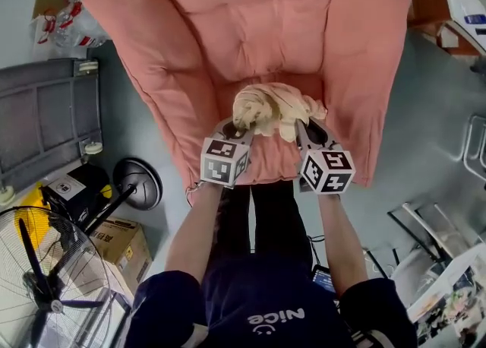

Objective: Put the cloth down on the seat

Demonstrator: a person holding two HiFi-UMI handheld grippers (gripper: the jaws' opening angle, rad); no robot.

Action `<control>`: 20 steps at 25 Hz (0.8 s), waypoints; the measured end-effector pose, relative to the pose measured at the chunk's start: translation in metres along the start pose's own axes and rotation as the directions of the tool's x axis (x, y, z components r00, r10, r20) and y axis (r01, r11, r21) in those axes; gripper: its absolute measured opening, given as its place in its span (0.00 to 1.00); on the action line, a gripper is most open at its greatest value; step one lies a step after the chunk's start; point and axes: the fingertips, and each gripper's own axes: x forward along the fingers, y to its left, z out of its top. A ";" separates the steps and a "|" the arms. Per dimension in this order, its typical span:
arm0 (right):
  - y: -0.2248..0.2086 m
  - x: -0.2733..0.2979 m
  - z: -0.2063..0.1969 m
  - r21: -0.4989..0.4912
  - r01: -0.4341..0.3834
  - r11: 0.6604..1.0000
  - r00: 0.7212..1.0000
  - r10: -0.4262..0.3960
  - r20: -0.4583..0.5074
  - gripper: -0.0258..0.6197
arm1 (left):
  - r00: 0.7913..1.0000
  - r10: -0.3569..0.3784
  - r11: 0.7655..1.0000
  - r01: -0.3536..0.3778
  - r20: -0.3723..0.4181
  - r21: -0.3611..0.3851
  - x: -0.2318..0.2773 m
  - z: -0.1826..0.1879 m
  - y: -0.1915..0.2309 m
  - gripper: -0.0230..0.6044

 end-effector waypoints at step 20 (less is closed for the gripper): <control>-0.069 0.100 -0.107 0.031 0.072 0.997 0.983 -0.065 -0.173 0.14 | 0.994 0.062 0.977 -0.080 -0.092 -0.198 0.103 -0.069 0.058 0.18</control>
